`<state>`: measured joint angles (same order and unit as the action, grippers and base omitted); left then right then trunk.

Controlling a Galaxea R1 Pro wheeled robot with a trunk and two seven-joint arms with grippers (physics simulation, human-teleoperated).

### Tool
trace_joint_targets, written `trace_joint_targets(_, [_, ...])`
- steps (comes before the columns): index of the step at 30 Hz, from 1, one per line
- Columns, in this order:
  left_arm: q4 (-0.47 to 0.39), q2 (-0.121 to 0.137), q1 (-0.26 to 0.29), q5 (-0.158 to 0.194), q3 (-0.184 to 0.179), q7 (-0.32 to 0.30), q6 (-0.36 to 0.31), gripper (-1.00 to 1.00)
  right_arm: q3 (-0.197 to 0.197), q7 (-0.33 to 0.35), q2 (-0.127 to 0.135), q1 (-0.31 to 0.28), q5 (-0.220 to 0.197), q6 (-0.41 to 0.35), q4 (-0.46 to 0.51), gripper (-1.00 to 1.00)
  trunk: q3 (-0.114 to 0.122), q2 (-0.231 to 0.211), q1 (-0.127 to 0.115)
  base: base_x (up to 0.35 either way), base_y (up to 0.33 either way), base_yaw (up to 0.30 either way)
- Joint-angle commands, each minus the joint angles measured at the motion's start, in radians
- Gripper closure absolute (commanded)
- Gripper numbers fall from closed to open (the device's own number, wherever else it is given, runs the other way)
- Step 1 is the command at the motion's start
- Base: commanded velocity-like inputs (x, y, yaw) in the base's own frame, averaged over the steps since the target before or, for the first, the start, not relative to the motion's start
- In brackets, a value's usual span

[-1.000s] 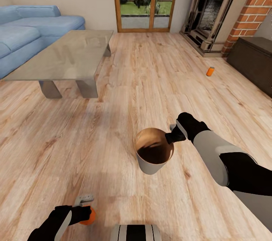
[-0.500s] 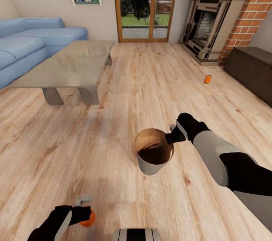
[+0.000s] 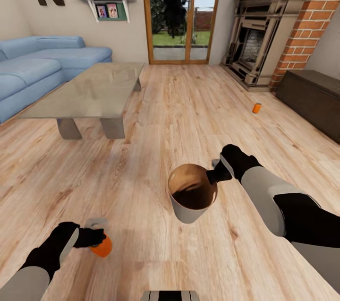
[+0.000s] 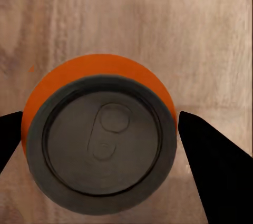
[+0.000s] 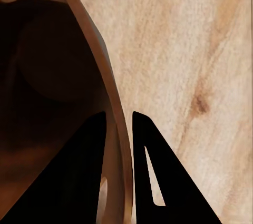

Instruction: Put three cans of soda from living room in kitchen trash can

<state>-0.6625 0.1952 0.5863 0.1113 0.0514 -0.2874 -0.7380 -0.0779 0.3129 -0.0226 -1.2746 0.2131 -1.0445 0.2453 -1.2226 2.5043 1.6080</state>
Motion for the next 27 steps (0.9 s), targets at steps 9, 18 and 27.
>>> trace_joint_targets(9, [-0.031,0.082,0.267,-0.011,-0.012,-0.183,-0.272,1.00,0.003,0.006,0.002,0.060,-0.020,-0.003,0.001,1.00,0.035,-0.002,-0.004,0.000,0.000,0.000])
trace_joint_targets(18, [-0.080,0.112,0.443,-0.023,-0.313,-0.678,-0.309,1.00,-0.009,0.007,-0.001,0.102,-0.021,-0.003,-0.001,1.00,0.070,-0.004,-0.008,0.000,0.000,0.000])
trace_joint_targets(27, [-0.176,0.116,0.634,-0.027,-0.515,-0.987,-0.309,1.00,-0.028,0.007,-0.011,0.114,-0.021,-0.003,-0.001,1.00,0.098,-0.067,-0.043,0.000,0.000,0.000])
